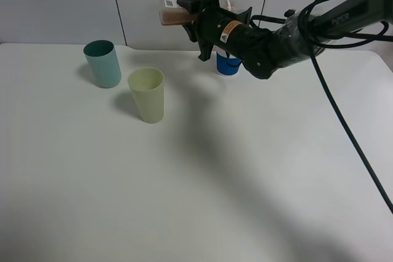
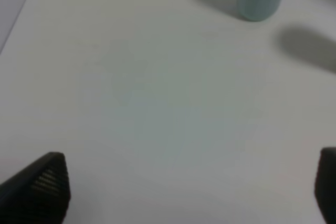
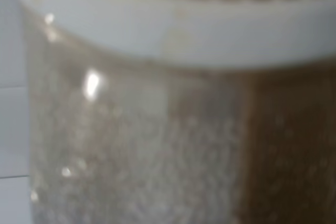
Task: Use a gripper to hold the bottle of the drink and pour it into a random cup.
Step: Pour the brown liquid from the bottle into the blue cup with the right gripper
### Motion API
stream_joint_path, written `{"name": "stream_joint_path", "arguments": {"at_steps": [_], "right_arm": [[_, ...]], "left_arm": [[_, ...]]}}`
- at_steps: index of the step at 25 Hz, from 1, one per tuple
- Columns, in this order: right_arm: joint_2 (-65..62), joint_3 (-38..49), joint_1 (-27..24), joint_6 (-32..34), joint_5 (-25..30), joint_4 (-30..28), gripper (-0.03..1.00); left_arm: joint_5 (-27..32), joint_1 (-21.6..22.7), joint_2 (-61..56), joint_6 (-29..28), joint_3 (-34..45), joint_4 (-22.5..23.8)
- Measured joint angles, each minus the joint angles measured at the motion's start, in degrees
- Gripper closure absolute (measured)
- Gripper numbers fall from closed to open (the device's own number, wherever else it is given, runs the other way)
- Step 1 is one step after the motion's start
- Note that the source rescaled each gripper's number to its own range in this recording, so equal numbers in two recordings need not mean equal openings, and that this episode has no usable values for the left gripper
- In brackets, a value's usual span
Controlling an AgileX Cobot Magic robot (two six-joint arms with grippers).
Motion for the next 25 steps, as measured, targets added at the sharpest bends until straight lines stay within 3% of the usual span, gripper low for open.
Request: {"name": "stream_joint_path", "arguments": {"at_steps": [16, 25], "right_arm": [[0.0, 0.0, 0.0, 0.0, -0.1, 0.5, 0.97], [0.0, 0.0, 0.0, 0.0, -3.4, 1.5, 0.97]], "left_arm": [[0.0, 0.0, 0.0, 0.0, 0.0, 0.0], [0.0, 0.0, 0.0, 0.0, 0.0, 0.0]]}}
